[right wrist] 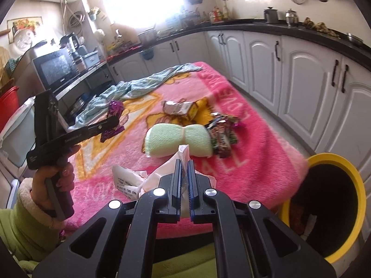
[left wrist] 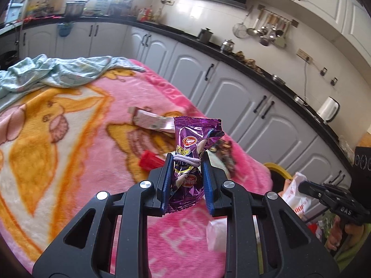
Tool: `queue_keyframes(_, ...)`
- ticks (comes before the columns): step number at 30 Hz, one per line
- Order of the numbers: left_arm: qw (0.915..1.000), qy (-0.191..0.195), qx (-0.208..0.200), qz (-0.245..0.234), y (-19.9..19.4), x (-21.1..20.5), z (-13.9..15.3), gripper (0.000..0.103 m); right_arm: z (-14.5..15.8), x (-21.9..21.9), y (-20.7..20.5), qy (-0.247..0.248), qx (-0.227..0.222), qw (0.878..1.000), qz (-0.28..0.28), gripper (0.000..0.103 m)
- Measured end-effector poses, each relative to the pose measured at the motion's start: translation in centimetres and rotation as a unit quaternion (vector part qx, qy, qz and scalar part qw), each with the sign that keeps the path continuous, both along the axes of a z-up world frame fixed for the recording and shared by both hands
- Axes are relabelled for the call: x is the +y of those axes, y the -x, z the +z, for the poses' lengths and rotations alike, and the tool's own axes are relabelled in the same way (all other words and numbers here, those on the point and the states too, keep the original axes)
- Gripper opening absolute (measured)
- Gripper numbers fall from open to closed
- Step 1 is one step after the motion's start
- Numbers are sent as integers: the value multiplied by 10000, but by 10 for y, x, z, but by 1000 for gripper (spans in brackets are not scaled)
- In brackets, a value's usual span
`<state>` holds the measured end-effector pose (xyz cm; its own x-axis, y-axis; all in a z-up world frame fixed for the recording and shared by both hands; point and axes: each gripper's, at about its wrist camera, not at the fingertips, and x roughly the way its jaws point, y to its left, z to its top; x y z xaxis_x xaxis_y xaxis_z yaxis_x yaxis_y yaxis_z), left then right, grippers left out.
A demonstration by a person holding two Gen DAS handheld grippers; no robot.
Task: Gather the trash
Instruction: 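Grasp the purple snack wrapper with the left gripper while the right gripper grasps the white plastic bag, then carry the purple wrapper and white bag over the yellow bin with both grippers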
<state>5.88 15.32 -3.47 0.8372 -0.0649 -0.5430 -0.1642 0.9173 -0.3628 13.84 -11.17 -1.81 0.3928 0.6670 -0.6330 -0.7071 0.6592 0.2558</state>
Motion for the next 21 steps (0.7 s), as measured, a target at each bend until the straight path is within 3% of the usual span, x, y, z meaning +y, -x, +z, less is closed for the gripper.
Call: queue_keyframes(21,9970,-31,-141,-760,-13,-68,14,18,38,-78,1,-426,-439,9947,-825,5)
